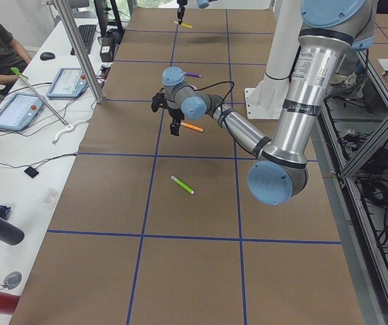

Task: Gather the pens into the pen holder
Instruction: 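Carry the yellow pen over the cup while the left arm reaches out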

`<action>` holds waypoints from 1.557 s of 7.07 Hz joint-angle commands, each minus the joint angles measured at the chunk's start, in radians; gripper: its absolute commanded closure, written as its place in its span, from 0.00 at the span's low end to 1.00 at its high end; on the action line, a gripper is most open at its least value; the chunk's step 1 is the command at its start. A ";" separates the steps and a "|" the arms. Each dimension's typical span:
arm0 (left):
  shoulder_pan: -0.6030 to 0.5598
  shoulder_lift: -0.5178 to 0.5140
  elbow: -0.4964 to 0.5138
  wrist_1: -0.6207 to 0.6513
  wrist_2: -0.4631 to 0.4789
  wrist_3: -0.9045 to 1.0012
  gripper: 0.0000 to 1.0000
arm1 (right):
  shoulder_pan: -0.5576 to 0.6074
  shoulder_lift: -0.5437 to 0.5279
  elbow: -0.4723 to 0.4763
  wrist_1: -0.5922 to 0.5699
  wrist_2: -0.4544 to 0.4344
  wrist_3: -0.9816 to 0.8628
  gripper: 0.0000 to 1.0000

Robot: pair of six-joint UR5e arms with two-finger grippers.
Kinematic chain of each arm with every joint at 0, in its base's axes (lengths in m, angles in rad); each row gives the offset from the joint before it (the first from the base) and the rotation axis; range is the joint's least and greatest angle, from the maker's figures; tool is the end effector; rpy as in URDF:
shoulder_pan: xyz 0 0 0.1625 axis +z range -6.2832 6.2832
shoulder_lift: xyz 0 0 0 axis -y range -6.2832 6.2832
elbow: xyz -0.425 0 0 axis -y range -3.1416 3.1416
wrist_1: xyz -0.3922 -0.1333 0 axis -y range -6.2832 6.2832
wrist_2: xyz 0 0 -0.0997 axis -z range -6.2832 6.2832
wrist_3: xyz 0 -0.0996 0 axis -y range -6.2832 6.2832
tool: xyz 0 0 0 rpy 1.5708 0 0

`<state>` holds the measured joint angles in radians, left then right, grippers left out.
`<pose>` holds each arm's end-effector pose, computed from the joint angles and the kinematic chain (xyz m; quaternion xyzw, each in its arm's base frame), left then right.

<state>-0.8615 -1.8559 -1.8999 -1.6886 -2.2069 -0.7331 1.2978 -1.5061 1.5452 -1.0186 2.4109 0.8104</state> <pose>0.3135 -0.4791 0.3373 0.0625 0.4438 0.1014 0.8882 -0.0884 -0.5352 0.5709 0.0268 -0.4714 0.1173 0.8737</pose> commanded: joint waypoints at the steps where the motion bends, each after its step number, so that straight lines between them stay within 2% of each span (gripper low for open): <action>1: 0.111 -0.049 0.007 0.003 0.088 -0.022 0.02 | -0.134 0.059 0.122 0.000 -0.091 0.270 1.00; 3: 0.117 -0.083 0.041 0.003 0.087 -0.025 0.01 | -0.276 0.160 0.176 -0.001 -0.221 0.503 1.00; 5: 0.124 -0.107 0.071 0.004 0.087 -0.055 0.01 | -0.423 0.274 0.182 -0.011 -0.399 0.722 1.00; 6: 0.133 -0.136 0.090 0.006 0.087 -0.119 0.01 | -0.483 0.346 0.193 -0.073 -0.499 0.798 1.00; 8: 0.137 -0.141 0.093 0.007 0.082 -0.138 0.01 | -0.634 0.446 0.268 -0.287 -0.739 0.808 1.00; 9: 0.139 -0.140 0.094 0.010 0.078 -0.144 0.01 | -0.661 0.492 0.274 -0.343 -0.795 0.843 1.00; 11: 0.144 -0.141 0.094 0.009 0.082 -0.170 0.01 | -0.783 0.567 0.274 -0.414 -1.083 0.888 1.00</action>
<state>-0.7203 -1.9968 -1.8058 -1.6790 -2.1267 -0.8921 0.5864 -0.9878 1.8175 -1.3787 1.4911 1.6786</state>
